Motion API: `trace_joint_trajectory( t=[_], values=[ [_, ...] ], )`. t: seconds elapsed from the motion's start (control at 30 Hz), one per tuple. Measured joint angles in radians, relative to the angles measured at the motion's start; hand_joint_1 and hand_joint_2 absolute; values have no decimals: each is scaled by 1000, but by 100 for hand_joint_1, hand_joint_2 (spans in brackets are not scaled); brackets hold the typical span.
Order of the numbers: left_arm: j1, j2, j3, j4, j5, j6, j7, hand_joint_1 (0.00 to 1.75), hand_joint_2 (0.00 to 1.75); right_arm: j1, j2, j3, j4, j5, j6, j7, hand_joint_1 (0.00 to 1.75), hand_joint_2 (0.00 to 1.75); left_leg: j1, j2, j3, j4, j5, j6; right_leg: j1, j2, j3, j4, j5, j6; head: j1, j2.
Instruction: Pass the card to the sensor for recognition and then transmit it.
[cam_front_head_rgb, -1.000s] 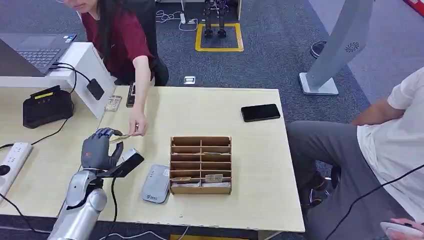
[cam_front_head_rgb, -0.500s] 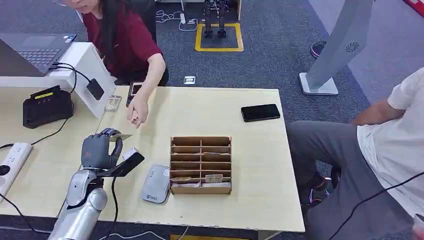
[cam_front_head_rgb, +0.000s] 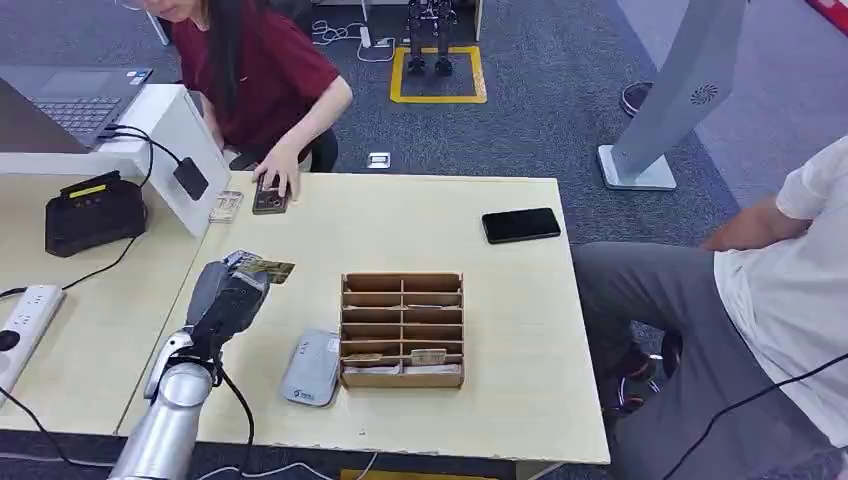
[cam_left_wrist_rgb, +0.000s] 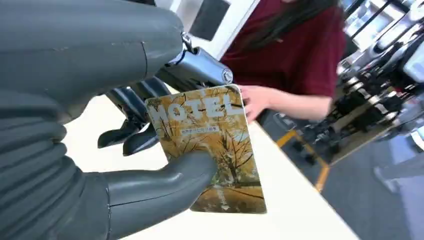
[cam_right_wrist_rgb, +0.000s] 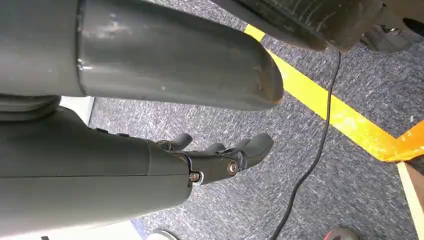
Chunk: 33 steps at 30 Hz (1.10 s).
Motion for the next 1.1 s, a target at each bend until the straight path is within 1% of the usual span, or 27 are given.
trace_joint_trajectory(
  t=[0.07,0.2,0.27,0.43,0.67,0.9,0.97,1.1],
  values=[
    [0,-12,12,-17,24,-23,3,175,175,0,0,-3,0,0,0,2,0,0,0,0,0,0,0,0,0,0,0,0,0,0,0,0],
    [4,-28,36,-36,164,-137,9,175,175,0,0,-11,0,-2,-3,9,0,0,0,-1,0,0,0,0,0,-1,0,0,0,0,0,0],
    [10,-31,47,-41,201,-164,19,175,175,0,0,-13,0,-2,-3,10,0,0,0,0,0,0,0,0,0,0,0,0,0,0,0,0],
    [18,-31,61,-44,214,-179,23,175,175,0,0,-13,0,-13,-3,11,0,0,0,-1,0,0,0,0,0,-1,0,0,0,0,0,0],
    [19,-32,70,-45,231,-180,27,175,175,0,0,-14,0,-13,-5,13,0,0,0,-1,0,0,0,0,0,-1,0,0,0,0,0,0],
    [20,-32,74,-44,239,-184,49,175,175,0,0,-14,0,-13,-8,21,0,0,0,-1,0,0,0,0,0,-1,0,0,0,0,0,0],
    [21,-31,74,-43,235,-193,60,175,175,0,0,-14,0,-13,-8,23,0,0,0,-1,0,0,0,0,0,-1,0,0,0,0,0,0],
    [18,-13,74,-10,262,-253,89,175,175,-1,0,-18,0,-15,-11,28,0,0,0,0,0,0,0,0,0,-1,-1,0,0,0,0,0]
  ],
)
